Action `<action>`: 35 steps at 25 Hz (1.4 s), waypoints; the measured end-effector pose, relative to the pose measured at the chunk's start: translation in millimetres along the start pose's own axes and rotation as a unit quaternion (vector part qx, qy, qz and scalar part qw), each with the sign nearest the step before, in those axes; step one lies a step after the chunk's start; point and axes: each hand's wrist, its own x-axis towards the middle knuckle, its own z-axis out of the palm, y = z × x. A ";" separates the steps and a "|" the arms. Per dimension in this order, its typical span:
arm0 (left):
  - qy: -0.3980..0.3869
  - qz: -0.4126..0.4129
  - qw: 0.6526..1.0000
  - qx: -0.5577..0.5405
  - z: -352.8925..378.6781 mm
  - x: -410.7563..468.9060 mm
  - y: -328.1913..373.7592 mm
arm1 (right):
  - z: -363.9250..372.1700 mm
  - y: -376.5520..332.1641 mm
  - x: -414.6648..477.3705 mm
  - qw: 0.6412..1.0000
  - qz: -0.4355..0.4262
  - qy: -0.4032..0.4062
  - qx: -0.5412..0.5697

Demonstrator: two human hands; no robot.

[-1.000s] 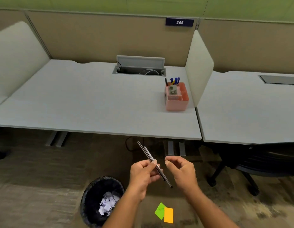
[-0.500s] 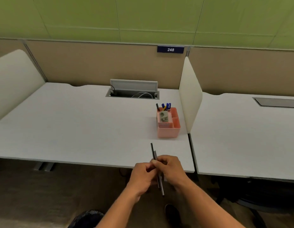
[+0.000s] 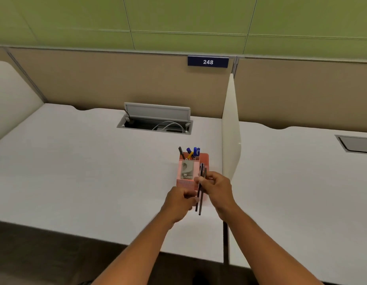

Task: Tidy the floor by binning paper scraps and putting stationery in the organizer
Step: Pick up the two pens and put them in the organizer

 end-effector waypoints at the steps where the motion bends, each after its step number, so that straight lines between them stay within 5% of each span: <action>1: 0.022 -0.005 1.000 0.007 -0.3 11.1 5.5 | -5.0 -4.4 16.6 1.000 -0.007 0.020 0.003; 9: 0.164 -0.046 0.985 0.033 -24.6 45.6 6.2 | -15.4 -7.9 100.1 0.990 -0.060 0.090 -0.089; 23: 0.190 -0.086 0.976 0.062 -30.9 46.5 -16.4 | -11.2 54.1 109.3 0.976 -0.030 -0.047 -0.212; 35: 0.192 -0.094 0.975 0.063 -32.1 37.4 -22.7 | -8.3 62.0 115.8 0.950 -0.065 -0.051 -0.300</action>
